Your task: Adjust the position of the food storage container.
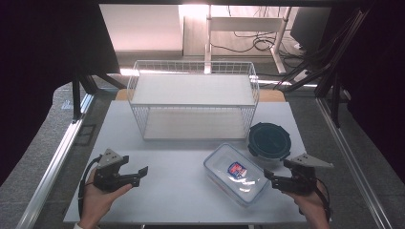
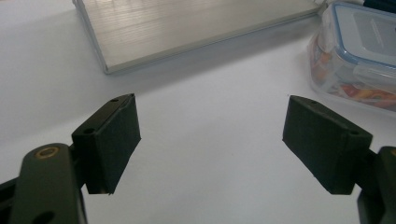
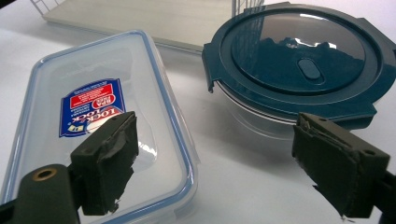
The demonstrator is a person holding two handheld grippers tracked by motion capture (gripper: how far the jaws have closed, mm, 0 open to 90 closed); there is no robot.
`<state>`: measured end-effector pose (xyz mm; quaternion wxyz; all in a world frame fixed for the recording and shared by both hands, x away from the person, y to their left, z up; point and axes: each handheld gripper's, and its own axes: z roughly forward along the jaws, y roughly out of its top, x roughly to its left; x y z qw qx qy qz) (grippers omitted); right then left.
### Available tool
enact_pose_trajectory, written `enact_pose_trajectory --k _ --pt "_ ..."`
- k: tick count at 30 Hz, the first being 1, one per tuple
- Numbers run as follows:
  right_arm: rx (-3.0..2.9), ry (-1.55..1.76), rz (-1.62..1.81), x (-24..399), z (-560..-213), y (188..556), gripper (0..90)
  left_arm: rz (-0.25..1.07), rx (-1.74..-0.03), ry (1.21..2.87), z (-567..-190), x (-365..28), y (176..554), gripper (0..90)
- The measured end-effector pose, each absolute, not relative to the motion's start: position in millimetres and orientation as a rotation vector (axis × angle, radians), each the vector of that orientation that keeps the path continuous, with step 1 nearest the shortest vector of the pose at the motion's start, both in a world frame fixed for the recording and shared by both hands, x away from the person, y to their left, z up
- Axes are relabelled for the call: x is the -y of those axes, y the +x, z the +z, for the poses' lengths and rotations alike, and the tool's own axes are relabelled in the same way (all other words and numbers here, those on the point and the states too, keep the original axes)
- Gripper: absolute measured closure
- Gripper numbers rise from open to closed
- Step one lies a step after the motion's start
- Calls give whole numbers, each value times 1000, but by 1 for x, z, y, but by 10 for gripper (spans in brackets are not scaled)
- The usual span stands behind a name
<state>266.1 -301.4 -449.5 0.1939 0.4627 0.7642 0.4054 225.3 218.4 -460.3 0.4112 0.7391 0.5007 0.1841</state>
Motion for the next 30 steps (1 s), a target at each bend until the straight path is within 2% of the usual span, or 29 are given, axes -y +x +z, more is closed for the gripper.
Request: enact_pose_trajectory --k 30 --pt "-2157 1329 1145 300 -438 271 303 426 -1288 1908 -458 -215 226 189"
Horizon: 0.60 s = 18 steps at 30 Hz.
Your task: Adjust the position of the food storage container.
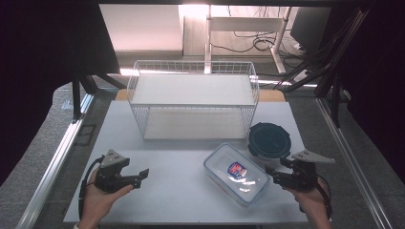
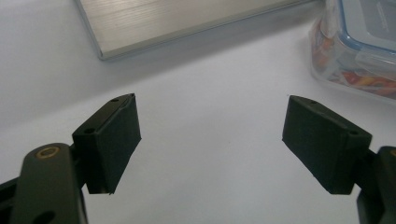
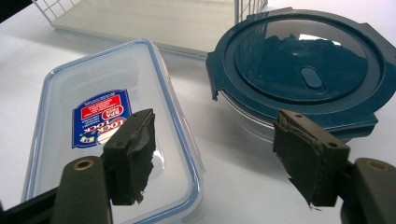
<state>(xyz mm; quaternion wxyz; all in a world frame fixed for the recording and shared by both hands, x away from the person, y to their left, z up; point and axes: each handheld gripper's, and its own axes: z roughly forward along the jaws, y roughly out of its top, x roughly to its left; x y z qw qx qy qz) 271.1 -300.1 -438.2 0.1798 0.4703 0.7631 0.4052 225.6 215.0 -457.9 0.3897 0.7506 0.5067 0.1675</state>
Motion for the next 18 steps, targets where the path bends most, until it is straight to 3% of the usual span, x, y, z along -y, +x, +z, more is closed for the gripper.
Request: enact_pose_trajectory --k 9,17,18 --pt "-2223 1309 1101 283 -425 289 385 406 -1285 1918 -459 -220 226 189" --pt "-2337 1293 1025 257 -411 314 537 389 -1277 1935 -460 -218 222 187" --pt "-2367 1294 1002 251 -410 321 587 390 -1277 1935 -460 -218 221 186"
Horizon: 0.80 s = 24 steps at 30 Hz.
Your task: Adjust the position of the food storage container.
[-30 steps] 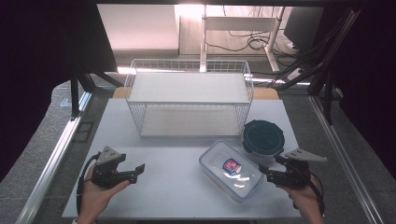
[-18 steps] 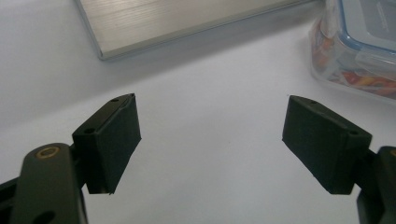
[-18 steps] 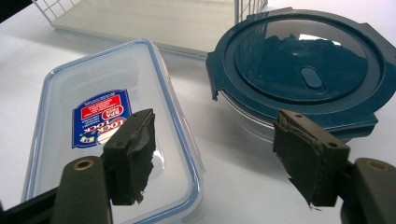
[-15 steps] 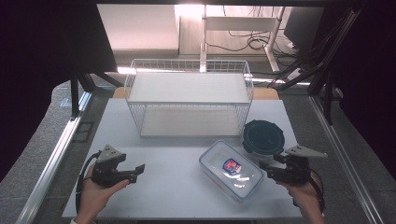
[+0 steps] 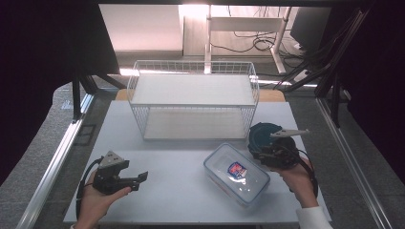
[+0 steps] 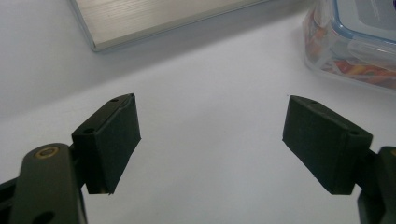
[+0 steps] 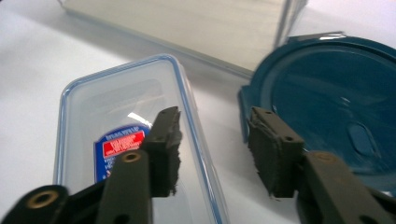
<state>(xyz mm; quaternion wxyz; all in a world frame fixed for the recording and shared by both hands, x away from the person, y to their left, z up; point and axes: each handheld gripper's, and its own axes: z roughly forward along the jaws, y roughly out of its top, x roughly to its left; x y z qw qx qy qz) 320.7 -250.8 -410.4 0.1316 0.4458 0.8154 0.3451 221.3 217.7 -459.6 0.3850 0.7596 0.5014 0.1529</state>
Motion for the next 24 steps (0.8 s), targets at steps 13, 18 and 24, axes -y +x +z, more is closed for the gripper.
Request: enact_pose_trajectory --k 13,18,24 --pt "-2524 1250 823 207 -428 368 879 378 -1299 1942 -464 -218 222 186" --pt "-2562 1210 712 190 -441 388 886 362 -1296 1936 -464 -218 222 194" --pt "-2598 1162 648 183 -450 393 886 369 -1302 1916 -463 -221 221 205"
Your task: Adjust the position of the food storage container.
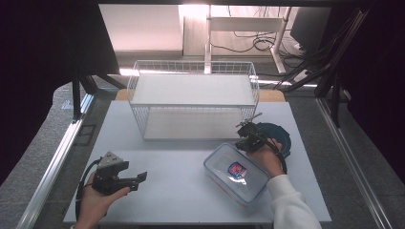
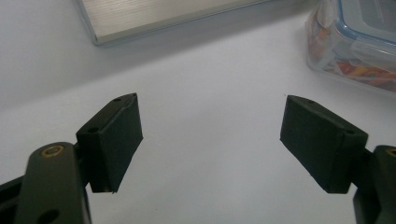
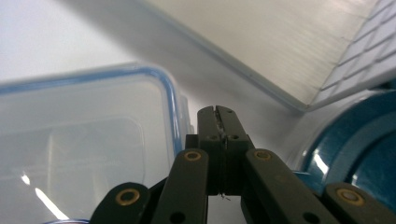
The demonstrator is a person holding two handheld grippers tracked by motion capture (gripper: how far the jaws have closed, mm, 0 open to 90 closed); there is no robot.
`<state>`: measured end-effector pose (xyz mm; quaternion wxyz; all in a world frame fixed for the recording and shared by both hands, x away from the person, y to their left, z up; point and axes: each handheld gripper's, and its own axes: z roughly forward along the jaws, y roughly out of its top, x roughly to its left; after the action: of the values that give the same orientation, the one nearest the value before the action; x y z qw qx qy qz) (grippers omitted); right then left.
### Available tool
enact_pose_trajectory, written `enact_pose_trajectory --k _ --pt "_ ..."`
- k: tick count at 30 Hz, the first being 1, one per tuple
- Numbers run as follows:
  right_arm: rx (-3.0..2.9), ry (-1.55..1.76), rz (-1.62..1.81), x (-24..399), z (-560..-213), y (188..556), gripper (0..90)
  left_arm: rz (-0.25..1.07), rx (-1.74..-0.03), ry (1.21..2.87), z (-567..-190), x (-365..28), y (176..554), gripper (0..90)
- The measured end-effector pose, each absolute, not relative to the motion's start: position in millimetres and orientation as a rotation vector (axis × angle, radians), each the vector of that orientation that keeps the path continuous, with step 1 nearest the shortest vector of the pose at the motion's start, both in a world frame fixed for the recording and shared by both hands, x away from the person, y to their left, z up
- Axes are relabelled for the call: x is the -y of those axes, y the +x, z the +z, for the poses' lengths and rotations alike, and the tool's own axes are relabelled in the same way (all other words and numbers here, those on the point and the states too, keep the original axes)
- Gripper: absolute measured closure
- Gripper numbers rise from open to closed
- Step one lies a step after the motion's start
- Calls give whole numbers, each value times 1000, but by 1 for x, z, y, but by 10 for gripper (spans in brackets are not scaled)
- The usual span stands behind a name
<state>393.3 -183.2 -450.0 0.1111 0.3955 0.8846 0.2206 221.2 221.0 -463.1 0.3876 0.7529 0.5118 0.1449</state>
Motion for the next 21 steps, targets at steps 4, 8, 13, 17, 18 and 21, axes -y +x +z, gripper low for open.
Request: enact_pose_trajectory --k 4,8,13,17,18,21 --pt "-2601 1113 584 178 -453 392 887 369 -1307 1918 -465 -221 222 204" --pt "-2615 1085 587 173 -454 392 888 382 -1305 1918 -466 -220 223 204" --pt "-2663 1006 585 153 -455 389 888 389 -1309 1899 -465 -222 222 218" --pt "-2711 927 591 134 -456 384 888 387 -1309 1905 -466 -223 223 219" --pt "-2729 881 573 124 -456 381 888 386 -1309 1908 -466 -223 223 219" --pt "-2750 848 573 115 -457 377 888 381 -1310 1915 -467 -223 223 219"
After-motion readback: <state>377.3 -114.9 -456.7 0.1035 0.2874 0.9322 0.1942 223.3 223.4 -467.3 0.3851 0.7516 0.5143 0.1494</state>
